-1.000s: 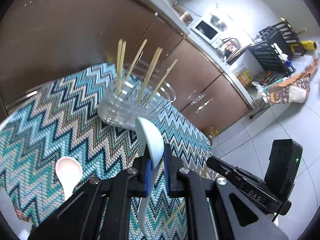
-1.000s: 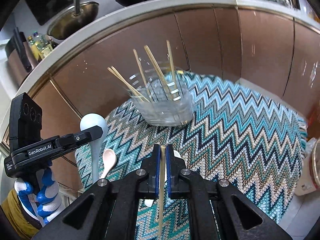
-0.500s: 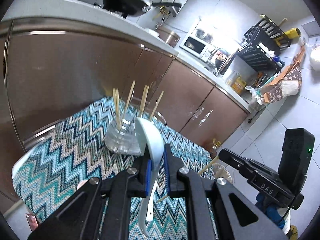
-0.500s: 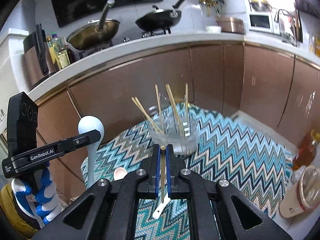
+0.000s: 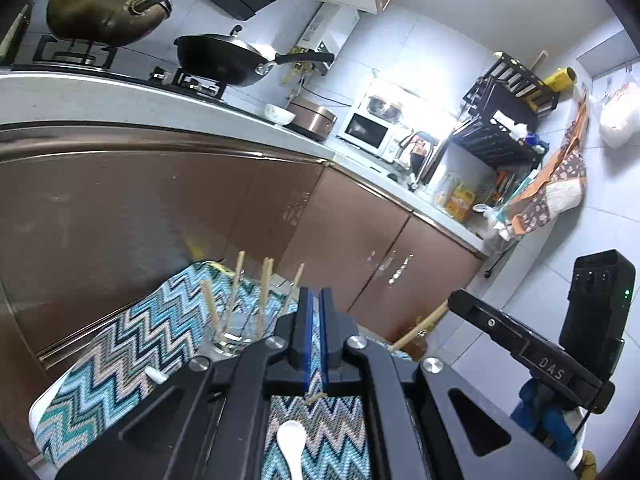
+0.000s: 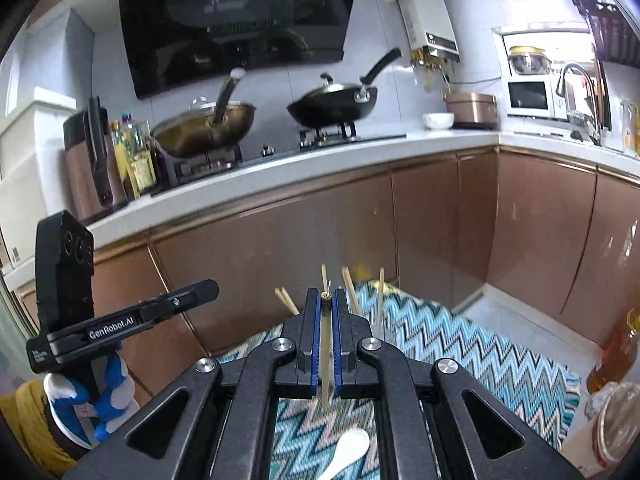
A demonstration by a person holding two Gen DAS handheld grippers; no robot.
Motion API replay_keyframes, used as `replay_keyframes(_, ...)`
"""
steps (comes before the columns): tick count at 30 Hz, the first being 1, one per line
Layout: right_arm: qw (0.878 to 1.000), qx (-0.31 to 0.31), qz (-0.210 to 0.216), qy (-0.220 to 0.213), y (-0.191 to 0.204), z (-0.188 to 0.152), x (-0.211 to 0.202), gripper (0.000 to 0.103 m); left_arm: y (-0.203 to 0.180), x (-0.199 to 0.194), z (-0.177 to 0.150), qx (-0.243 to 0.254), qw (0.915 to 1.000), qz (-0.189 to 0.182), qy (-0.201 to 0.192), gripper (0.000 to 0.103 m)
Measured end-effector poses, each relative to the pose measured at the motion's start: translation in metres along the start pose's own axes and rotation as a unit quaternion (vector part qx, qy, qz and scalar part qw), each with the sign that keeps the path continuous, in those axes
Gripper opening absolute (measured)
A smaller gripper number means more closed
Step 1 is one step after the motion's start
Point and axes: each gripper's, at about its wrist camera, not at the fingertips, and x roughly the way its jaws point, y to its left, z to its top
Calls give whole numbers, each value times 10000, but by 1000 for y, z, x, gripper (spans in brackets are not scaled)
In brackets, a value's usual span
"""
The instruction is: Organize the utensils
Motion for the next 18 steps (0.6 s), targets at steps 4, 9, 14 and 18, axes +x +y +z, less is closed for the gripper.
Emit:
replay_keyframes(4,9999,9,66,-90,-4,5,5,5,1,7,0,57,9999,-123,63,2)
replay_keyframes(9,9998,117,130,-23,-14,-6,13,5,8,22,-19,278,9983,-25,521,2)
replay_keyframes(14,9996,237,134,28,-24,-17,15,5,27,28,-45,323,9950,94,943,5)
replay_keyframes(18,9998,178,112,4,-24,-17,11,5,54,24,-67,457,9894,258,1357,12)
